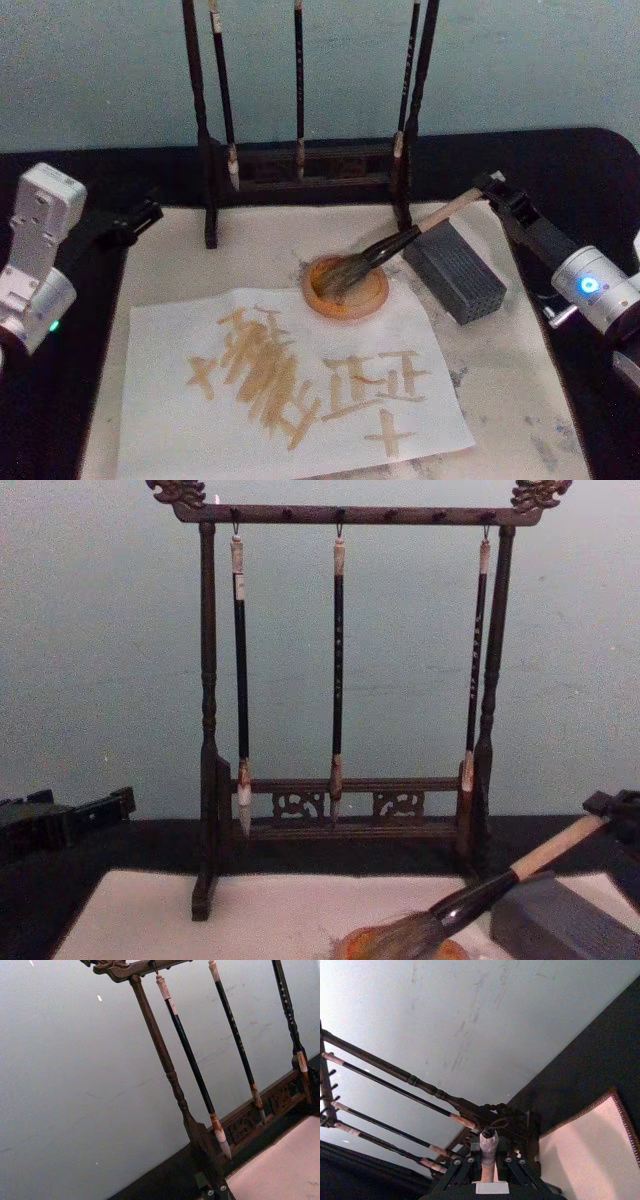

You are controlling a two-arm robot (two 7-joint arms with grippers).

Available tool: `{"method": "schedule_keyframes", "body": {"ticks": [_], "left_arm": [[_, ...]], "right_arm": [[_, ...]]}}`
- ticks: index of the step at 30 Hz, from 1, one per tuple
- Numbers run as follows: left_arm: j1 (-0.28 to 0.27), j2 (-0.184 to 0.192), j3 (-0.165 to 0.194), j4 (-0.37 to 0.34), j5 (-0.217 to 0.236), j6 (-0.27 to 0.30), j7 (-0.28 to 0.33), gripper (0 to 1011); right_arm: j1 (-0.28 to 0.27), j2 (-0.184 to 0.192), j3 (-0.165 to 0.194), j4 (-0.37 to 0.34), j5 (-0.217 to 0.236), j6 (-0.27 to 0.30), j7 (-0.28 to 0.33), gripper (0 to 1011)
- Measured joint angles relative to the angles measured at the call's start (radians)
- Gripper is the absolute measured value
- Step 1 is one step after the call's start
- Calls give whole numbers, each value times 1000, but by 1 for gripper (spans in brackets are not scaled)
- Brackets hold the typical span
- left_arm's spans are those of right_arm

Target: Pick up the brush from the inkstone, write on the paper, then place the brush back to its original position.

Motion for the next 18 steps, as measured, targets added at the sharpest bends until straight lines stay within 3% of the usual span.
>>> {"method": "schedule_keyframes", "body": {"ticks": [8,18], "left_arm": [[0,0,0,0,0,0,0,1002],[0,0,0,0,0,0,0,1002]], "right_arm": [[-9,16,0,-30,27,9,19,170],[-47,72,-8,-170,32,-16,28,170]]}}
